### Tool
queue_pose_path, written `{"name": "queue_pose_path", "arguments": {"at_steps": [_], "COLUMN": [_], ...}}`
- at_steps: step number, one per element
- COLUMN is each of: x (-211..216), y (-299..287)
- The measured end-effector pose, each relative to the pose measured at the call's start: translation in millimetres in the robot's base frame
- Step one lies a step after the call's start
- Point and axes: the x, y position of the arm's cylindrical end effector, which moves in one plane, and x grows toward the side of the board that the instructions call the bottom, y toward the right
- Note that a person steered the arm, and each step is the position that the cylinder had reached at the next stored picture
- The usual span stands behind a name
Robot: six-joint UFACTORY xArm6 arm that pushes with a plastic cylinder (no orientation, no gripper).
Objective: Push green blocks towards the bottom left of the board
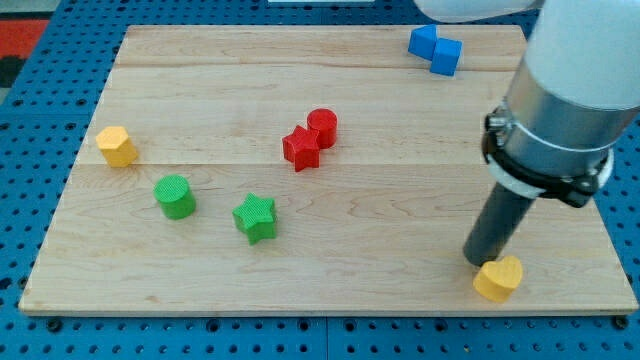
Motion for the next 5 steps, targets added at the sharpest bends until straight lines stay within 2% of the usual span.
{"name": "queue_pose_path", "arguments": {"at_steps": [1,2,3,4,5], "x": [22,43,43,26,-13], "y": [-21,1,22,-41,-82]}}
